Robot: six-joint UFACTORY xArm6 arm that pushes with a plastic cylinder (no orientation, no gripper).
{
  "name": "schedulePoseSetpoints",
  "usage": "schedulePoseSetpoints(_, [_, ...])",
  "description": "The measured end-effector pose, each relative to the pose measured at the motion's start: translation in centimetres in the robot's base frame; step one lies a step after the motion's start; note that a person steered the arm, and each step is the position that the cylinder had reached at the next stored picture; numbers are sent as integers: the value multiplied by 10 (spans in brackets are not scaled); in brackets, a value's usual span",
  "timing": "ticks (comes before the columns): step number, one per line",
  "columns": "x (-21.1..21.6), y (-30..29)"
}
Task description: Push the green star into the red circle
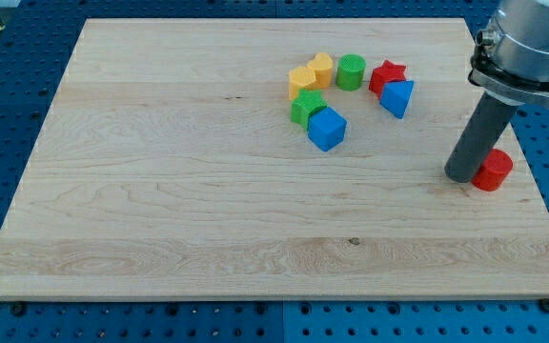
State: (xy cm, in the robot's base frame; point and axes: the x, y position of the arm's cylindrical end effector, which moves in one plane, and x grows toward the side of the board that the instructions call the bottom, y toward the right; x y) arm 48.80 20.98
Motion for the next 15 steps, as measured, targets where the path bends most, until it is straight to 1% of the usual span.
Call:
schedulePoseSetpoints(1, [0, -63])
schedulePoseSetpoints(3, [-6, -260])
schedulePoseSetpoints(4, [-63, -316])
schedulePoseSetpoints(5, [-106, -308])
schedulePoseSetpoints(6, [-104, -252])
schedulePoseSetpoints(8, [-80, -100])
schedulePoseSetpoints(9, [-81, -77])
schedulePoseSetpoints(10, [-82, -112])
schedulePoseSetpoints(11, [-117, -131])
schedulePoseSetpoints(12, [-149, -114])
schedulePoseSetpoints(13, [-143, -67])
schedulePoseSetpoints(14, [-92, -22])
schedulePoseSetpoints(15, [-77, -12])
